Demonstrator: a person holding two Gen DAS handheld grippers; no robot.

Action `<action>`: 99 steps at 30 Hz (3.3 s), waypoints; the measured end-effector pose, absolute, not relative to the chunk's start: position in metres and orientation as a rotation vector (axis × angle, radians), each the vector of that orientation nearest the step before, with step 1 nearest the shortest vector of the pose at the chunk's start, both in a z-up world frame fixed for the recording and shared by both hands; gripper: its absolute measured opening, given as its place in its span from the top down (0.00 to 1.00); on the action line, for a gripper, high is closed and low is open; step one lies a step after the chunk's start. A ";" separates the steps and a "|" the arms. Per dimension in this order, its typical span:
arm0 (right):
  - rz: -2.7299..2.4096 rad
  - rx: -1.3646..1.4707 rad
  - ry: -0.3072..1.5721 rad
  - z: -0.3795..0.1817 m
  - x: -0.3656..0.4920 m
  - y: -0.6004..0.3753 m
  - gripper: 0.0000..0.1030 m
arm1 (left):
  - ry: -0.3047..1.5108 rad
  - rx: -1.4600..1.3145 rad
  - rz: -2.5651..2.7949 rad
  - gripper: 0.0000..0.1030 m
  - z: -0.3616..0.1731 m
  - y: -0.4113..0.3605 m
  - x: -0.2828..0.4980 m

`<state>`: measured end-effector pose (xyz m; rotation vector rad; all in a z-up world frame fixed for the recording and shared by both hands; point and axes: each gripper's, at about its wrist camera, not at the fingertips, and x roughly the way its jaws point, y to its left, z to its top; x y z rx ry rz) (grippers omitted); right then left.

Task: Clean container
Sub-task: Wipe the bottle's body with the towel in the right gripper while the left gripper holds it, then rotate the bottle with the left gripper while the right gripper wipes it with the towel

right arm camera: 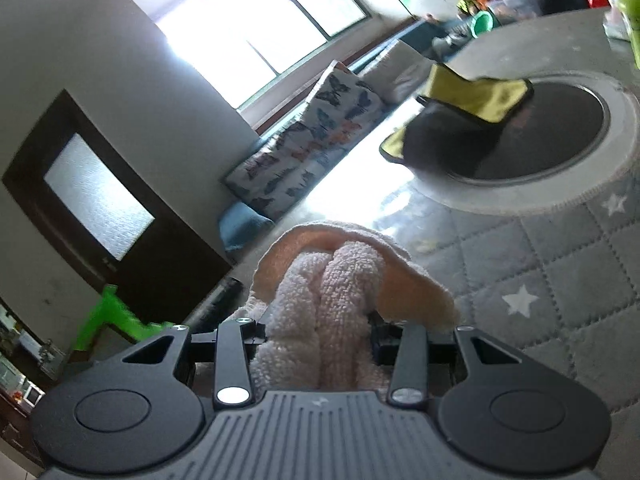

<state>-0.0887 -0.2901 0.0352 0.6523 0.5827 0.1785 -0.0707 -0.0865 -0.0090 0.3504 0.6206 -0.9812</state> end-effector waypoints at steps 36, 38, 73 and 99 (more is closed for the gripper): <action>0.206 0.677 0.609 0.031 -0.073 -0.295 0.60 | 0.622 0.349 -0.981 0.00 -0.009 -0.090 -0.063; 0.188 0.677 0.629 0.023 -0.073 -0.297 0.60 | 0.622 0.349 -0.981 0.00 -0.009 -0.091 -0.063; 0.089 0.677 0.597 0.015 -0.132 -0.319 0.62 | 0.751 0.144 -0.408 0.00 0.003 -0.118 -0.095; 0.035 0.730 0.602 0.007 -0.145 -0.349 0.56 | 0.638 0.406 -1.008 0.15 0.002 -0.094 -0.070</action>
